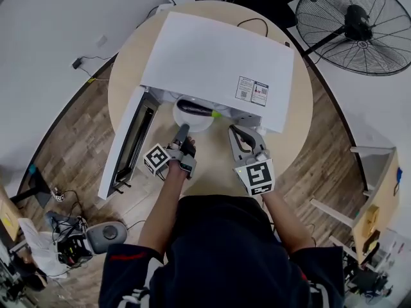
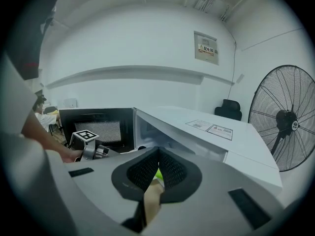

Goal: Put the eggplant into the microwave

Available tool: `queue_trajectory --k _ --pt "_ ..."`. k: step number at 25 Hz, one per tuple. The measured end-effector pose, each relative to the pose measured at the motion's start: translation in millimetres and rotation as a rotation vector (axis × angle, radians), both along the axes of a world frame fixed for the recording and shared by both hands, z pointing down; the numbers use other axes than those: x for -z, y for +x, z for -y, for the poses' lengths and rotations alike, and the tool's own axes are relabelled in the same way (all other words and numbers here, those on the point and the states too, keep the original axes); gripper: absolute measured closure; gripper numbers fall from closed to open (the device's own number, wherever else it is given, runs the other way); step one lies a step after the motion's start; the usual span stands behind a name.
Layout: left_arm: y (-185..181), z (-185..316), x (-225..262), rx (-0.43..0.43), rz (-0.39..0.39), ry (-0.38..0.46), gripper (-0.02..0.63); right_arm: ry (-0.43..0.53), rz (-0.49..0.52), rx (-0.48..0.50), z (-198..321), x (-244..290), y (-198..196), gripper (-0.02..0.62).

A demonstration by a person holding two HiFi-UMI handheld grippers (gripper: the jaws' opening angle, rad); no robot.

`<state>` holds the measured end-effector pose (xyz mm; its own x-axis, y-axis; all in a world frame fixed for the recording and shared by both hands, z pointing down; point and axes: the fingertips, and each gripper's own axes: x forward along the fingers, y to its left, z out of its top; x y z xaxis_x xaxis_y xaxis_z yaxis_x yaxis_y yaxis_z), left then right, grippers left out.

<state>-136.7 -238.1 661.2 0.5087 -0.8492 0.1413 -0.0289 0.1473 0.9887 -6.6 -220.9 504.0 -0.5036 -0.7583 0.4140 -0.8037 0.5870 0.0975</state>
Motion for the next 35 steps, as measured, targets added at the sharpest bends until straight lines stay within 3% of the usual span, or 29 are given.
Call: queue_trajectory --k 15,35 --pt "9 26 -15 0.041 0.031 -0.033 0.577 -0.021 -0.004 -0.004 1 -8 4 0.584" --pt "24 65 -20 -0.026 0.086 -0.034 0.578 -0.037 -0.03 0.011 -1 -14 4 0.584"
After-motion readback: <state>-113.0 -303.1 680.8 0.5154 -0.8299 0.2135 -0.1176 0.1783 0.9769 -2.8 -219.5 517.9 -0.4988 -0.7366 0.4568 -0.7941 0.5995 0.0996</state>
